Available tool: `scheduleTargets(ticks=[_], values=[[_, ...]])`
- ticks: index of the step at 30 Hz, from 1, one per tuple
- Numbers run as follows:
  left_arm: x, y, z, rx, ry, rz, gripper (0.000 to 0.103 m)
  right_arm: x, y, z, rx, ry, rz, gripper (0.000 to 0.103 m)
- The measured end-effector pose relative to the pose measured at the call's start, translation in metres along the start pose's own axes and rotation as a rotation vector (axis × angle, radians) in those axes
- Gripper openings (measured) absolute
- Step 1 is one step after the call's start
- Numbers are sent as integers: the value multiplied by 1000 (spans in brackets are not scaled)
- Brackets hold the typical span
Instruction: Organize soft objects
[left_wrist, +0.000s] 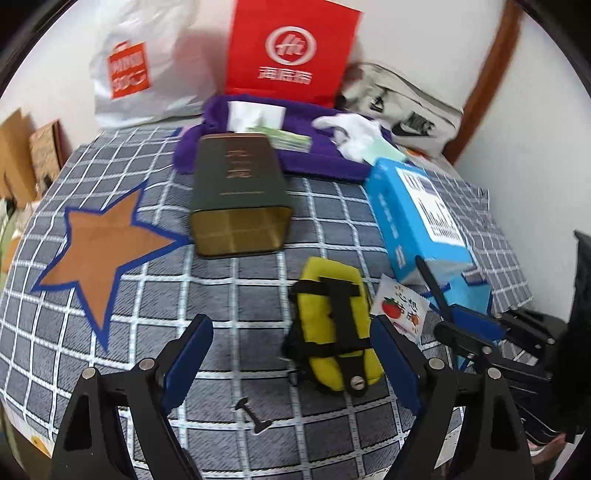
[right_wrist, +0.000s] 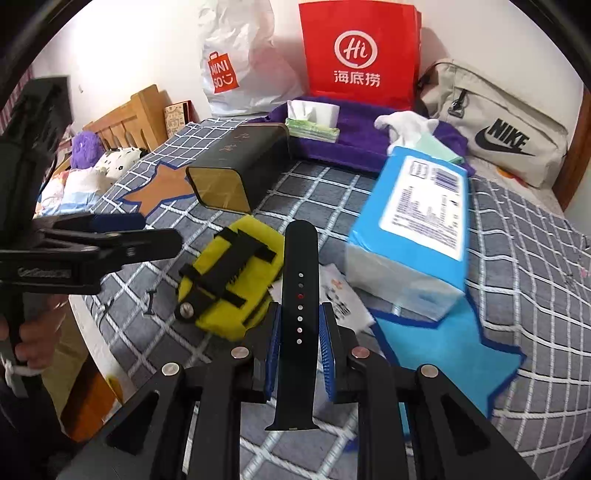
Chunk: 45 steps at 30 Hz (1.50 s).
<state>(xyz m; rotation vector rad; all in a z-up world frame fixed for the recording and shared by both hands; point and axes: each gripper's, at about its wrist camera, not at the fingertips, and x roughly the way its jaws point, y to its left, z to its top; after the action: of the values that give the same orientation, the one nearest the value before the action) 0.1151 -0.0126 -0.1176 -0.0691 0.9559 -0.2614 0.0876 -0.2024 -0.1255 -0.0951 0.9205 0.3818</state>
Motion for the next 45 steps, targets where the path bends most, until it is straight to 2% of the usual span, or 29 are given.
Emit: scheduleTargets(ticks=[4, 10, 13, 14, 15, 17, 26, 29, 32, 34, 45], values=[[13, -24, 1, 60, 26, 23, 79, -5, -16, -14, 23, -8, -32, 20], [33, -48, 0, 135, 64, 89, 63, -2, -48, -32, 70, -5, -64, 20], [43, -54, -1, 164, 75, 150, 49, 3, -60, -36, 98, -1, -58, 20], [45, -54, -1, 171, 78, 170, 37, 4, -61, -37, 98, 1, -54, 20], [48, -54, -1, 179, 83, 191, 34, 7, -62, -38, 99, 5, -52, 20], [48, -51, -2, 180, 81, 194, 32, 12, -61, -39, 97, 12, -53, 20], [55, -51, -2, 168, 84, 193, 34, 20, -62, -42, 94, 1, -24, 22], [52, -48, -1, 165, 71, 196, 23, 21, -64, -42, 106, -10, -21, 21], [41, -37, 1, 117, 60, 132, 22, 17, -61, -41, 87, -14, -27, 20], [37, -30, 1, 93, 54, 115, 22, 14, -59, -40, 87, -15, -24, 20], [10, 2, 1, 21, 2, 110, 22, -5, -46, -32, 84, -39, 11, 20]])
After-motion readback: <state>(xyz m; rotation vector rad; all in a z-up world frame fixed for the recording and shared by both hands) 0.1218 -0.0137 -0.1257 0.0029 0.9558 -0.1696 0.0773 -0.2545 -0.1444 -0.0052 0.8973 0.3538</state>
